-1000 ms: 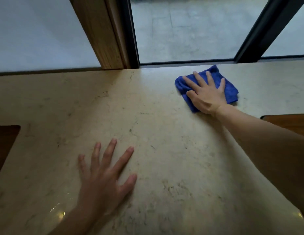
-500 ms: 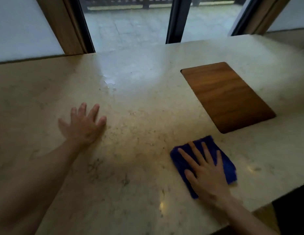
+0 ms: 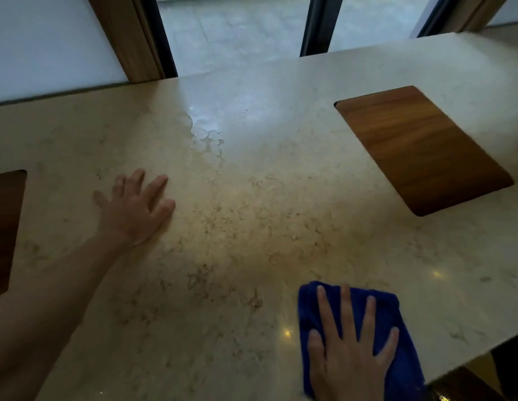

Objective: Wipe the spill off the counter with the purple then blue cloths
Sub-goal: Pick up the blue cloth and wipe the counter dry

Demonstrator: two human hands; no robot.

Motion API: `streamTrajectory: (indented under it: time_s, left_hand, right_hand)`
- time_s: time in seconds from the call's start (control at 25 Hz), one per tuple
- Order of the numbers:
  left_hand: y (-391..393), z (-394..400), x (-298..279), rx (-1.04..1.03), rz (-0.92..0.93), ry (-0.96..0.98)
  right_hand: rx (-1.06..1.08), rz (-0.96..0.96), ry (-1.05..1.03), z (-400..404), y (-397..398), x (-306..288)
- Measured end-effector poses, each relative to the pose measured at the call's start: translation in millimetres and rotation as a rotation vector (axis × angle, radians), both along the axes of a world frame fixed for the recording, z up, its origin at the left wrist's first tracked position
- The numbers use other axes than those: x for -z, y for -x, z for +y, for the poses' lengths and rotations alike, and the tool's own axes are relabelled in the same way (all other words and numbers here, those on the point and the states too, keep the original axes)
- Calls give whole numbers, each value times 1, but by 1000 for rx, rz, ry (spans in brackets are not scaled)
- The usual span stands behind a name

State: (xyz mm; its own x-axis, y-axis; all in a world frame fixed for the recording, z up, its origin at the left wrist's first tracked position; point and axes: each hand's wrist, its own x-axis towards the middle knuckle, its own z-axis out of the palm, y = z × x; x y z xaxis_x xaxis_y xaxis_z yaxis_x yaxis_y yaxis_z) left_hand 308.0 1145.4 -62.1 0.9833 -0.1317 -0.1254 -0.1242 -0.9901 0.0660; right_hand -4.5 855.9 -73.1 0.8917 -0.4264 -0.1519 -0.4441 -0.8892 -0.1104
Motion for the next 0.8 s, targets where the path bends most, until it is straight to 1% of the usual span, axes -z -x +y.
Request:
streamTrajectory:
  time_s: [0.08,0.16,0.28,0.44,0.56,0.68,0.72,0.8]
  left_hand:
    - [-1,3,4,27,-6,-8]
    - [-3,4,7,35,-18,-17]
    - [-1,5,10,55,-56,-43]
    - [-1,3,7,90,-93,-43]
    - [1,2,7,96,-136,4]
    - [1,1,7,86,-129,1]
    - [2,1,6,74,-115,-6]
    - [2,1,5,70,-79,-5]
  right_hand:
    - [-88,-11,-32,3,-50,0]
    - [-115,-25,-20,4,-123,1]
    - [-130,-96,20,7,-247,0]
    - [-85,-46,-33,-1,-432,-3]
    - [-65,-38,-30,-5,-548,-8]
    - [-116,-30,-38,9,-615,-10]
    - [-181,-25,-42,17,-625,-10]
    - [-376,-31,-45,26,-626,-14]
